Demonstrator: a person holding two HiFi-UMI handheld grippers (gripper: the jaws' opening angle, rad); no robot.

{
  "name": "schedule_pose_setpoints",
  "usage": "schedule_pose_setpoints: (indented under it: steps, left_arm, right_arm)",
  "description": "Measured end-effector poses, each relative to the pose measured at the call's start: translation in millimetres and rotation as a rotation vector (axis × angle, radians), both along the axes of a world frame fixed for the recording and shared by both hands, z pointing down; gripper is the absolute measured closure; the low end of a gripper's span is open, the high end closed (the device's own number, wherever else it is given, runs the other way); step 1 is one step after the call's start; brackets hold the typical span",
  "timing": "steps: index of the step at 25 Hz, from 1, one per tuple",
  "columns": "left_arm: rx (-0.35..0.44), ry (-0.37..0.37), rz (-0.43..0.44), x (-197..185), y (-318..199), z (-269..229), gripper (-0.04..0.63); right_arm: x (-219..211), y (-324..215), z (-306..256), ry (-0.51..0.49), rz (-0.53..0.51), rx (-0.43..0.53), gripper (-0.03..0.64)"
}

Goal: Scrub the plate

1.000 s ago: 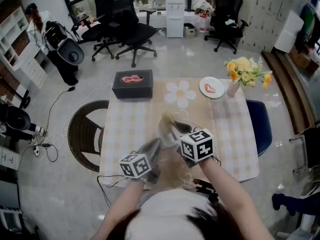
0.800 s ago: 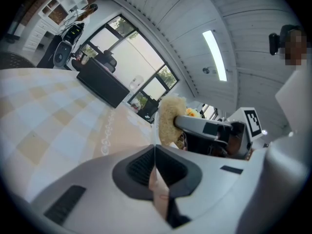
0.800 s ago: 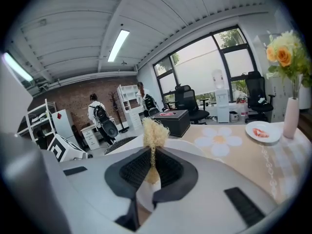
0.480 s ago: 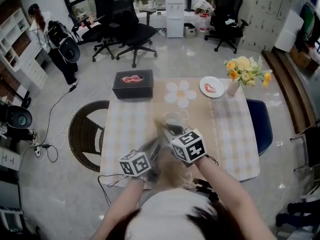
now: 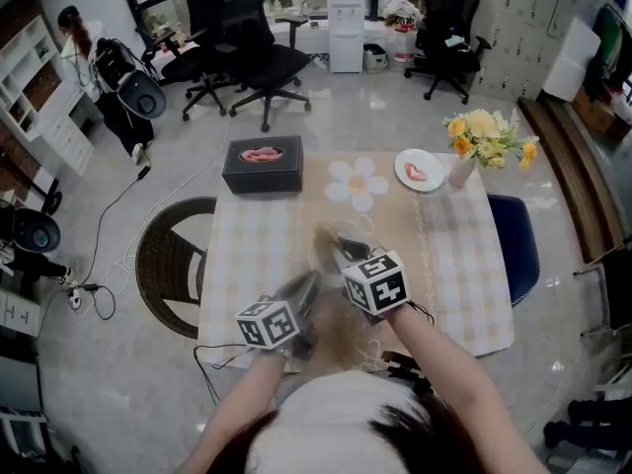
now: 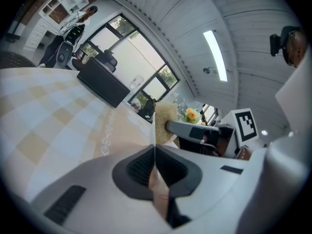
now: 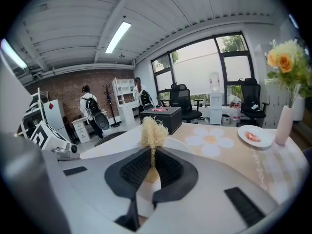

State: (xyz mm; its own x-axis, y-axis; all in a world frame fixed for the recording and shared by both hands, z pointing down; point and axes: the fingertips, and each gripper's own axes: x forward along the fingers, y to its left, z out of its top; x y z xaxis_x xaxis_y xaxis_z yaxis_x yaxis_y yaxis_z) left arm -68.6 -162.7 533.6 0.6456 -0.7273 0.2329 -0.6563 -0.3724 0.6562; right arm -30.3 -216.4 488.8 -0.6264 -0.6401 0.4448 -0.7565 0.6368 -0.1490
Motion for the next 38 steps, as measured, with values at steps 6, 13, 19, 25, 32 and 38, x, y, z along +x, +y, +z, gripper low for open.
schedule_pose_setpoints:
  steps: [6,13,19,25,32,38]
  left_arm:
    - [0.002,0.000,0.000,0,1,1,0.578]
    - [0.008,-0.002,0.002,1,1,0,0.578]
    - [0.012,-0.004,0.003,0,1,-1,0.578]
    - [0.015,-0.006,0.002,1,1,-1,0.578]
    - [0.018,-0.008,0.004,2,2,-1,0.578]
    - [0.016,-0.013,0.006,1,1,-1,0.578]
  right_arm:
    - [17,-11,6,0.009,0.081,-0.018,0.584]
    - [38,-21,12,0.042,0.153,-0.024,0.584]
    - [52,-28,18,0.072,0.186,-0.026,0.584]
    - [67,-37,21,0.102,0.229,-0.028,0.584]
    - [76,-34,15,0.110,0.216,-0.019,0.584]
    - [69,-14,-9,0.036,0.161,-0.005,0.584]
